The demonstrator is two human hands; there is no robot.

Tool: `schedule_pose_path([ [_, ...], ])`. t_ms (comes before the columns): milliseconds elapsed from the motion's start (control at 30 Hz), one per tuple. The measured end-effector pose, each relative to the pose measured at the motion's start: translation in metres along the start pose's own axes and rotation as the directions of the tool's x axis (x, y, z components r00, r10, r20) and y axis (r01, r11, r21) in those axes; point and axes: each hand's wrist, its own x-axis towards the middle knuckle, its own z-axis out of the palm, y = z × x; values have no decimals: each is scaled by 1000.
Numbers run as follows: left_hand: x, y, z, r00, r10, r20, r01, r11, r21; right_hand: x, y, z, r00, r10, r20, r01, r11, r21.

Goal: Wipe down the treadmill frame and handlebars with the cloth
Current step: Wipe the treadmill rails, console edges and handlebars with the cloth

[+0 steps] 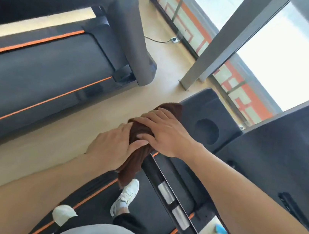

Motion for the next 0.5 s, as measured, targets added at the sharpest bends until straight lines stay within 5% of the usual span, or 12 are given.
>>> schedule_pose_path([
  [500, 192, 136, 8, 984, -13, 177, 45, 983, -179, -26, 180, -26, 875, 484, 13, -478, 859, 182],
])
